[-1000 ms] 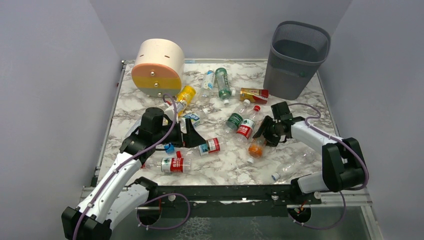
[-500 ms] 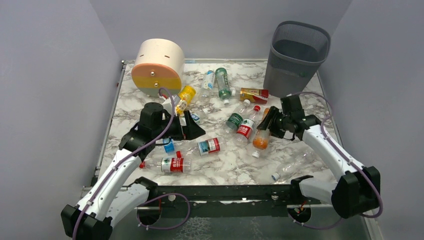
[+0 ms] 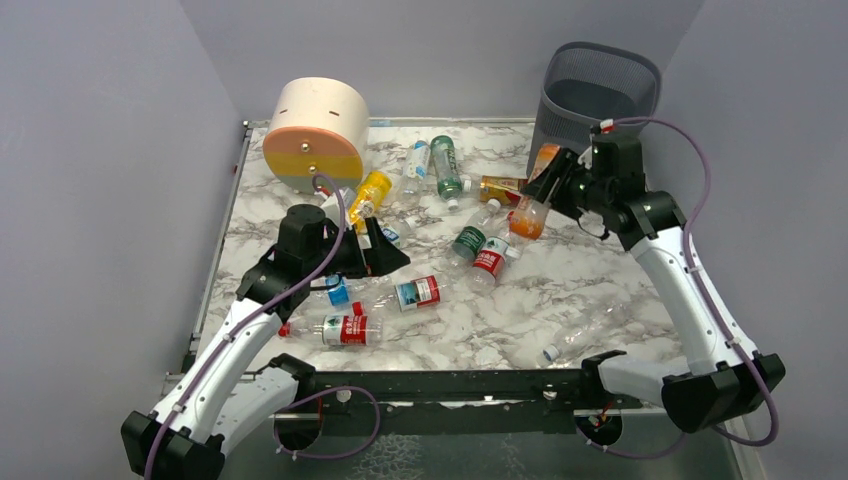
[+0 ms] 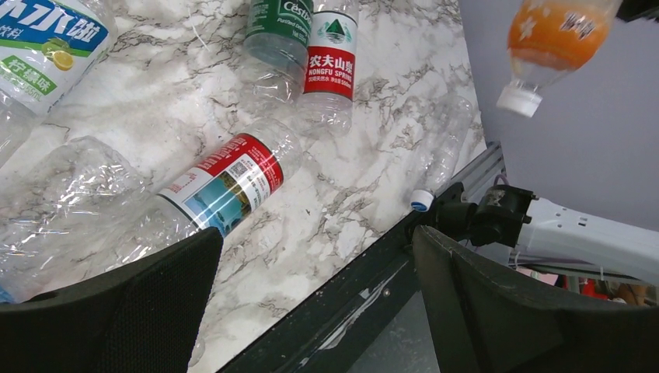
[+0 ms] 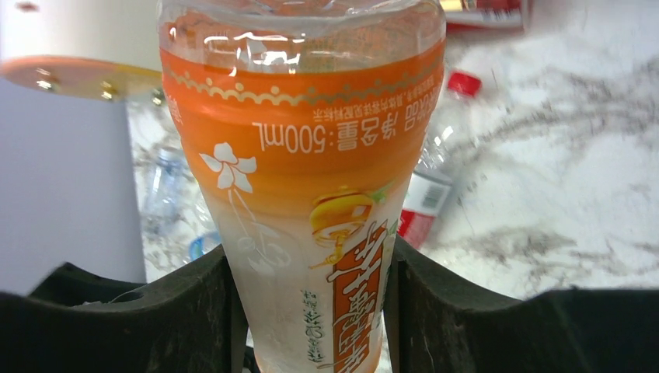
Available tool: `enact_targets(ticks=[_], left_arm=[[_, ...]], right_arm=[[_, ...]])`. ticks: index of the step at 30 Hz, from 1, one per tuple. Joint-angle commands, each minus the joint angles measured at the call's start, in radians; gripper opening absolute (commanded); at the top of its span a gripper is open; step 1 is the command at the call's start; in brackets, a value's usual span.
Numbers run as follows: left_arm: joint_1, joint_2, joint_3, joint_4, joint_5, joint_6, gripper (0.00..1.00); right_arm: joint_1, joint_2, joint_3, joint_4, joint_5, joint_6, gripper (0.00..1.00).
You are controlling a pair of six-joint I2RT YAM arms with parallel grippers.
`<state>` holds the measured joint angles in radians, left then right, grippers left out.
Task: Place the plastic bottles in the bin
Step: Place the plastic bottle in the trash bin.
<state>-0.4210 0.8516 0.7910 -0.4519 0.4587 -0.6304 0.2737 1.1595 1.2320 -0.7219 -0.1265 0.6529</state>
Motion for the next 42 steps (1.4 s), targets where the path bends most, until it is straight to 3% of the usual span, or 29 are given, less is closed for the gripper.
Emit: enact_targets(ticks=[1, 11, 19, 29, 42], left_arm=[[-0.004, -0.02, -0.009, 0.015, -0.016, -0.014, 0.99], [-0.004, -0.005, 0.006, 0.009, 0.011, 0.014, 0.99], [-0.003, -0.022, 0.001, -0.011, 0.02, 0.025, 0.99], [-0.004, -0.038, -0.01, -0.034, 0.016, 0.037, 0.99], [-0.004, -0.046, 0.001, -0.069, 0.011, 0.06, 0.99]], right_arm=[[0.003, 0.069, 0.197, -0.042, 0.03, -0.014, 0.56], [-0.039, 0.241, 0.52, -0.002, 0.033, 0.022, 0.57], [-0.215, 0.362, 0.685, 0.053, -0.091, 0.06, 0.57], [-0.56, 0.463, 0.725, 0.16, -0.352, 0.199, 0.57], [-0.587, 0.617, 0.78, 0.29, -0.348, 0.328, 0.57]])
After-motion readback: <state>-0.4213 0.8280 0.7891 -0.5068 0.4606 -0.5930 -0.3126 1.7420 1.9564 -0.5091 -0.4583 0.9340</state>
